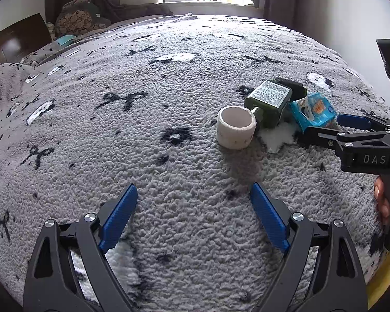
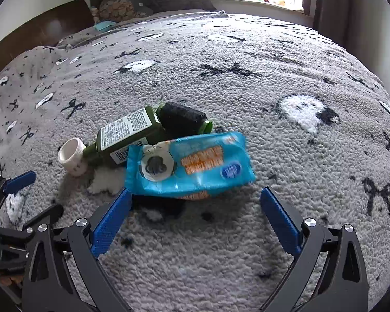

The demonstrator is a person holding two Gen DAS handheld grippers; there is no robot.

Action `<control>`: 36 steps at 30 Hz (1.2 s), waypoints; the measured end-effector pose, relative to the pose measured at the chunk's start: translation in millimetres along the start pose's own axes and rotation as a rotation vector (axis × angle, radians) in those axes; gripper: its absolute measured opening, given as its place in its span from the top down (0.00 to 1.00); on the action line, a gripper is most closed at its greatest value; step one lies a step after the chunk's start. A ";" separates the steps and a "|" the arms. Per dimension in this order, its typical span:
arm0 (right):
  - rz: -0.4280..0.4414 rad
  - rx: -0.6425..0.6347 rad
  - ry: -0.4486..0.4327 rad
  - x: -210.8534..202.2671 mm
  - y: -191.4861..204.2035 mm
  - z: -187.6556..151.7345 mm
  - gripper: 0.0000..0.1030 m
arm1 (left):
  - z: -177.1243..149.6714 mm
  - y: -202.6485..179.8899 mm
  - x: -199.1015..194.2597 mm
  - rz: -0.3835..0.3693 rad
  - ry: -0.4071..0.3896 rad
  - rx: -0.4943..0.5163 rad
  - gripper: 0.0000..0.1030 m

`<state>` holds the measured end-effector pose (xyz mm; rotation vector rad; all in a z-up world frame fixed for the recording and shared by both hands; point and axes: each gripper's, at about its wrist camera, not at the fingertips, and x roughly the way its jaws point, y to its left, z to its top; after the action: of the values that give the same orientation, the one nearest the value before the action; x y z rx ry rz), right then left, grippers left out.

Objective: Collect trash
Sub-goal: 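Grasp the small white cup with the left tool while the right grasps the blue wipes packet, then lower both tools to the bin and release the cup and wipes packet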

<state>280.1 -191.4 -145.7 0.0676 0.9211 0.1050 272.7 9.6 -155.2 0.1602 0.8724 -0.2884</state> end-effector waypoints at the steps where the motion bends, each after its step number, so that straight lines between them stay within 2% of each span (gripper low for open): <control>1: 0.002 -0.004 0.004 3.1 1.6 3.1 0.03 | 1.8 0.2 1.6 -0.003 0.000 0.000 0.19; 7: -0.009 0.008 0.022 19.6 0.8 19.4 0.05 | 14.9 -3.7 10.4 -0.020 -0.002 0.000 0.19; 8: -0.008 0.013 0.015 20.3 -1.7 21.1 0.13 | 17.8 -5.3 11.7 -0.026 -0.004 0.002 0.19; 11: 0.007 0.034 -0.002 20.6 -12.7 26.5 0.24 | 27.0 -10.9 16.2 -0.040 -0.008 0.011 0.23; 12: 0.011 0.036 -0.004 21.3 -16.3 28.0 0.25 | 30.4 -12.8 18.1 -0.043 -0.010 0.013 0.25; 14: 0.018 0.033 -0.004 22.6 -21.3 29.5 0.27 | 36.5 -16.2 21.9 -0.051 -0.014 0.016 0.33; 16: 0.025 0.028 -0.005 21.9 -23.0 29.6 0.28 | 41.9 -18.7 26.2 -0.063 -0.010 0.017 0.47; 17: 0.025 0.024 -0.008 20.5 -23.4 29.5 0.29 | 44.2 -19.8 28.2 -0.071 -0.007 0.017 0.51; 19: 0.022 0.022 -0.012 17.6 -24.3 28.6 0.29 | 46.6 -21.5 29.6 -0.080 -0.004 0.023 0.67; 20: 0.021 0.023 -0.015 15.6 -25.3 27.7 0.29 | 47.3 -22.8 29.7 -0.089 -0.002 0.026 0.70; 28: 0.018 0.021 -0.022 -5.7 -33.4 11.5 0.29 | 40.1 -32.8 15.2 -0.076 -0.006 0.039 0.70; 36: -0.022 0.017 -0.051 -53.8 -46.6 -16.4 0.29 | 27.3 -56.4 -33.4 -0.089 -0.056 0.072 0.70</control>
<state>237.6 -243.8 -117.9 0.0756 0.8716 0.0744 254.7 -44.8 -113.3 0.1794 0.8150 -0.4064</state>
